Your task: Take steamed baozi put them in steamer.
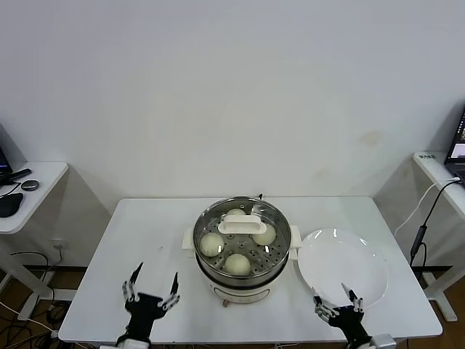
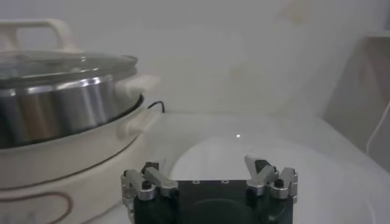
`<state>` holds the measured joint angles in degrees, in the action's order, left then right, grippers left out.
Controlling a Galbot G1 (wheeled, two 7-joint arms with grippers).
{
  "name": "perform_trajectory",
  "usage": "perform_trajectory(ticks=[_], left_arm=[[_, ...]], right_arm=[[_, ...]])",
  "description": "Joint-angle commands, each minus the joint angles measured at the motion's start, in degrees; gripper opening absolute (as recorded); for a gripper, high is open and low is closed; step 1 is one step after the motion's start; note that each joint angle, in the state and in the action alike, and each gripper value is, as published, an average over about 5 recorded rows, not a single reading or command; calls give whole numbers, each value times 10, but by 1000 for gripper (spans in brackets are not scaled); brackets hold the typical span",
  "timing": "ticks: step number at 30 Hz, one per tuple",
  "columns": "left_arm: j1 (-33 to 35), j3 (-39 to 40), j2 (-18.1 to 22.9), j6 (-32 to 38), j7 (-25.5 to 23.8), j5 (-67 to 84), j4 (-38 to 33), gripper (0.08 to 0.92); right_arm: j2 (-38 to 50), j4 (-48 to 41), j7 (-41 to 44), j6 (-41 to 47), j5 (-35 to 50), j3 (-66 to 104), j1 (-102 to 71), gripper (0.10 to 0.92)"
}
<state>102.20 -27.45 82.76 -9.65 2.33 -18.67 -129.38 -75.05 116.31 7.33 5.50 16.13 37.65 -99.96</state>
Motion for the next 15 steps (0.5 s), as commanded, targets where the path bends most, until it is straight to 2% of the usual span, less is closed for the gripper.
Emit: perform_trajectory(ticks=[1, 15], left_arm=[[88, -33, 21, -22, 24, 127, 8, 823], [105, -25, 18, -24, 22, 108, -25, 823]], right_arm=[[-2, 33, 3, 22, -21, -3, -32, 823], [4, 87, 24, 49, -59, 14, -76, 823]])
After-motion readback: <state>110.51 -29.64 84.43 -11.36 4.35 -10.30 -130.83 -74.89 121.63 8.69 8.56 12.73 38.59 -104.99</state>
